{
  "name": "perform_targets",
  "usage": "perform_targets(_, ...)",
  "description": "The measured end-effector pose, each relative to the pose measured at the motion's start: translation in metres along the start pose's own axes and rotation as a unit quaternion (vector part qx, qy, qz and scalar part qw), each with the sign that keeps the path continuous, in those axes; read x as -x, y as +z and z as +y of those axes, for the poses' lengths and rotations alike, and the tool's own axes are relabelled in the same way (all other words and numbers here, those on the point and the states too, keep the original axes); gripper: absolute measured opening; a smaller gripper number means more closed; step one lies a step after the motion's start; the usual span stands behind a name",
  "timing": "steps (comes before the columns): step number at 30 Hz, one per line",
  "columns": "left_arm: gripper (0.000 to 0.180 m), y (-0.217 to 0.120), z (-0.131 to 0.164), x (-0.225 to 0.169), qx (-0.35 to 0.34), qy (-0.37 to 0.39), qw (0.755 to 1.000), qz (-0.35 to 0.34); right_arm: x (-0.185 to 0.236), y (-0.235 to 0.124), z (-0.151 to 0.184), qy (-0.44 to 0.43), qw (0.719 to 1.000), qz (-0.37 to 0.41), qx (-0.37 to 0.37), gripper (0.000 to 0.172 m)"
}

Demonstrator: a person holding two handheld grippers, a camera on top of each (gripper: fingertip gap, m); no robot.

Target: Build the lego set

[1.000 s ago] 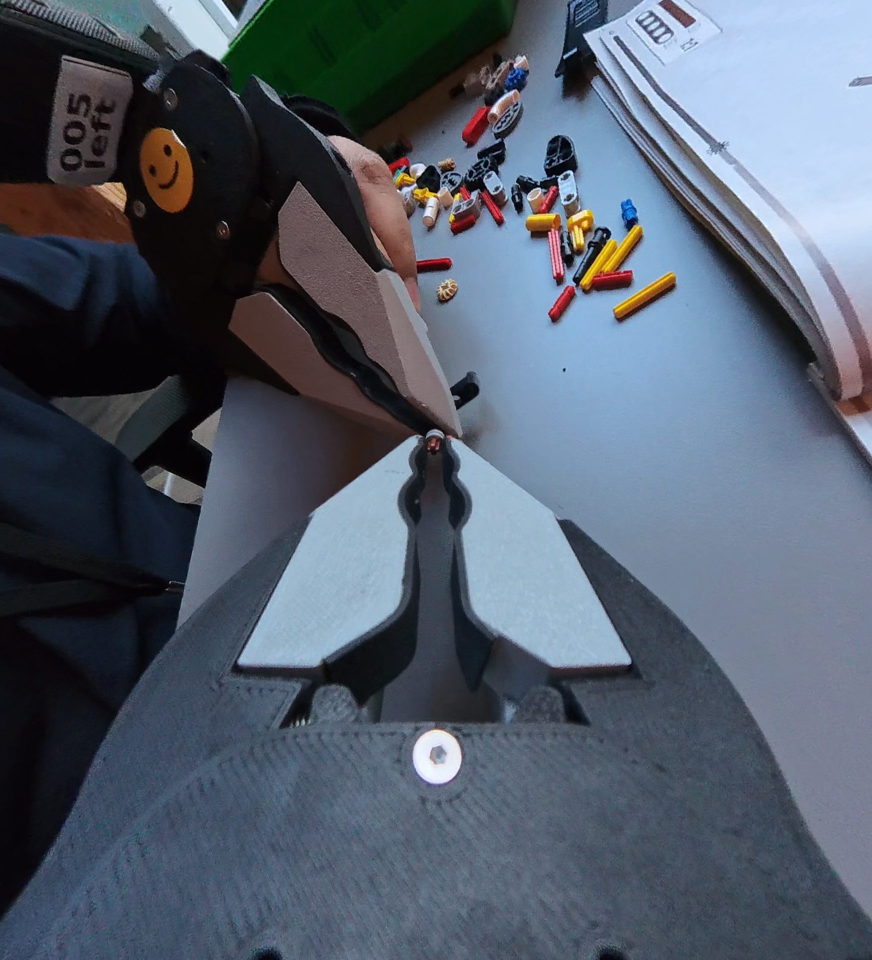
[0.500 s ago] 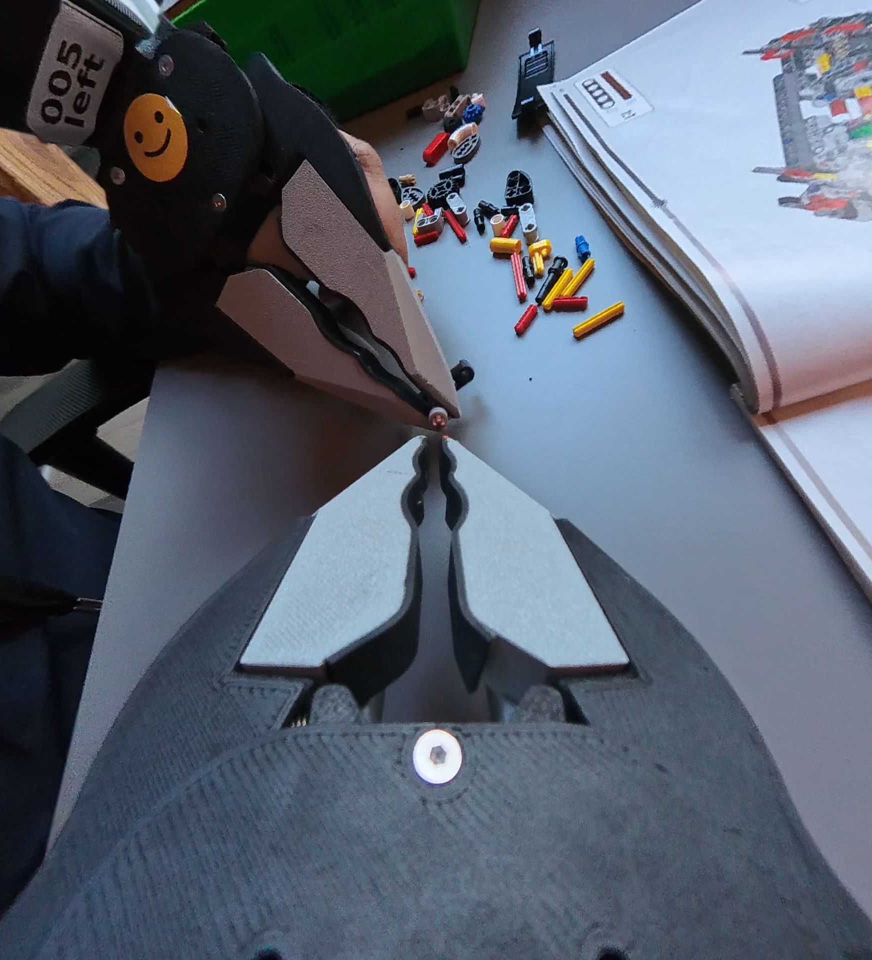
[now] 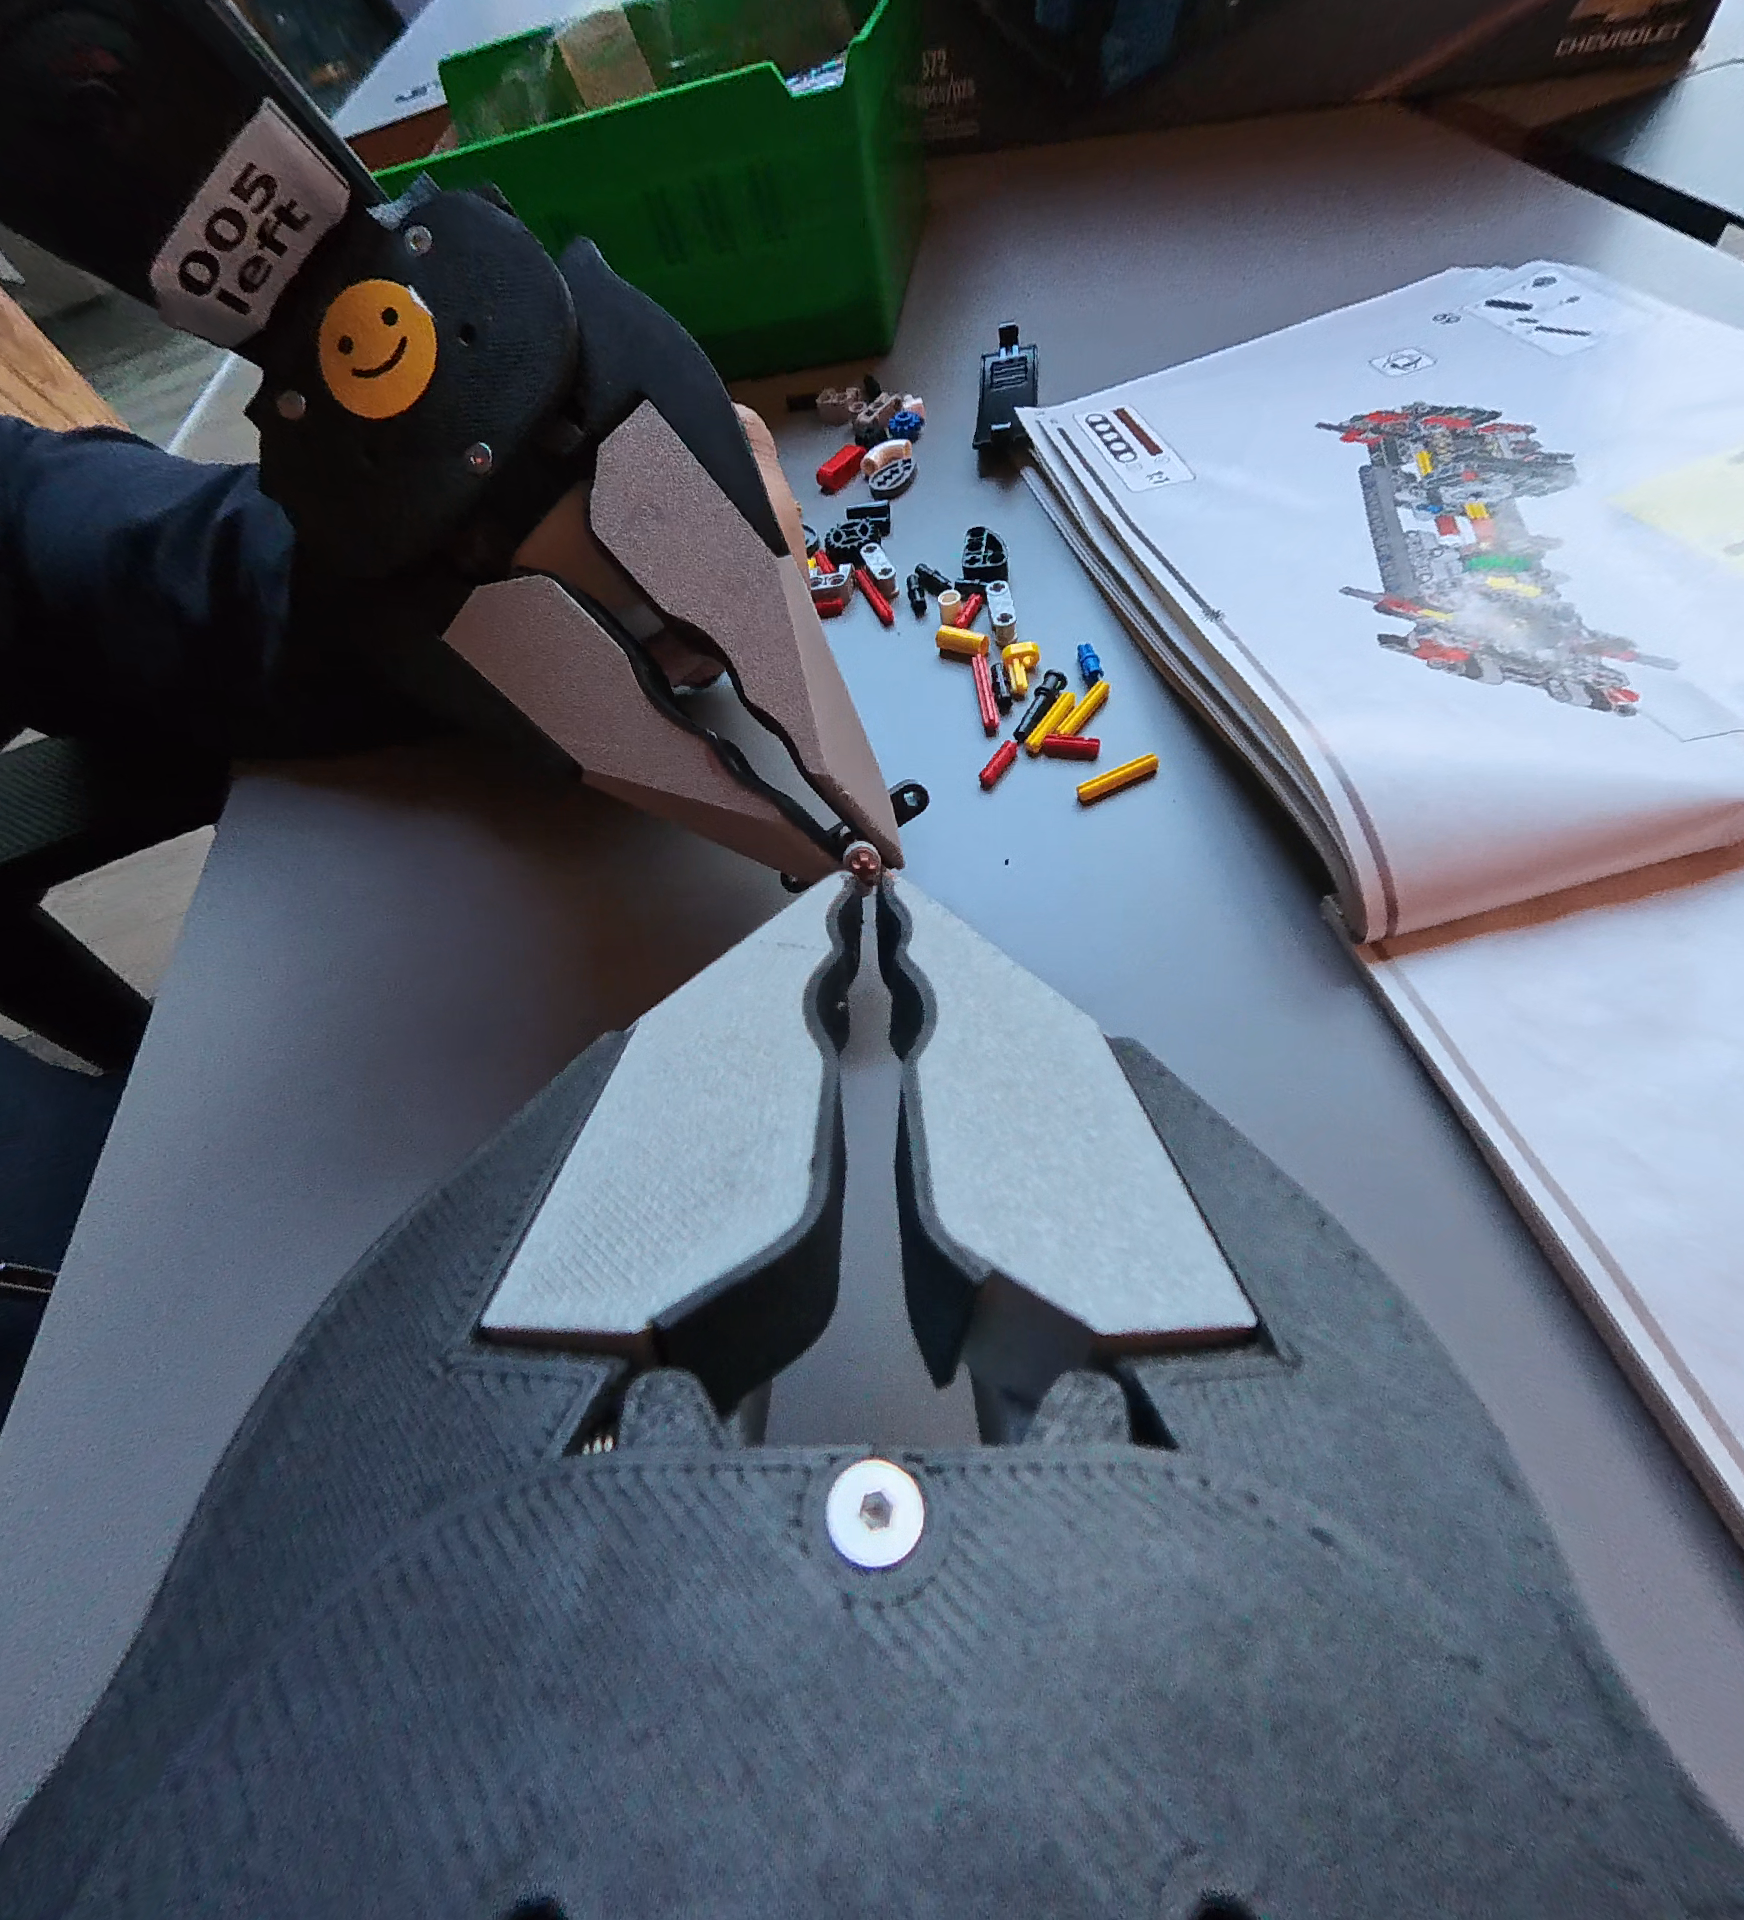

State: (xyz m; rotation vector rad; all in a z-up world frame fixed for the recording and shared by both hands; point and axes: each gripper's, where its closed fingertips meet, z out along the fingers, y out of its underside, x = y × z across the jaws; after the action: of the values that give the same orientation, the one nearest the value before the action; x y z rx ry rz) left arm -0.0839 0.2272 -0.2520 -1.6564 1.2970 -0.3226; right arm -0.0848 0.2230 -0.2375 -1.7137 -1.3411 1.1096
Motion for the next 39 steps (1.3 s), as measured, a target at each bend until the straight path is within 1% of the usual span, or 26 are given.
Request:
perform_targets(10,0.001,-0.005,-0.011,0.003,-0.041,-0.04,0.998,0.011,0.003,-0.008,-0.011,-0.016,0.999,-0.012,-0.036,0.0)
perform_targets(21,0.001,-0.007,-0.02,-0.002,-0.063,-0.024,0.998,0.015,0.009,-0.007,-0.012,-0.033,0.998,-0.024,-0.038,0.002)
perform_targets(28,0.002,-0.007,-0.021,-0.004,-0.064,-0.022,0.998,0.018,0.013,-0.007,-0.013,-0.047,0.998,-0.022,-0.038,0.0)
perform_targets(35,0.002,-0.009,-0.022,-0.004,-0.068,-0.026,0.997,0.019,0.013,-0.007,-0.016,-0.036,0.998,-0.031,-0.049,0.0)
perform_targets(39,0.002,-0.008,-0.021,-0.006,-0.063,-0.029,0.997,0.025,0.014,-0.007,-0.015,-0.036,0.998,-0.034,-0.042,0.0)
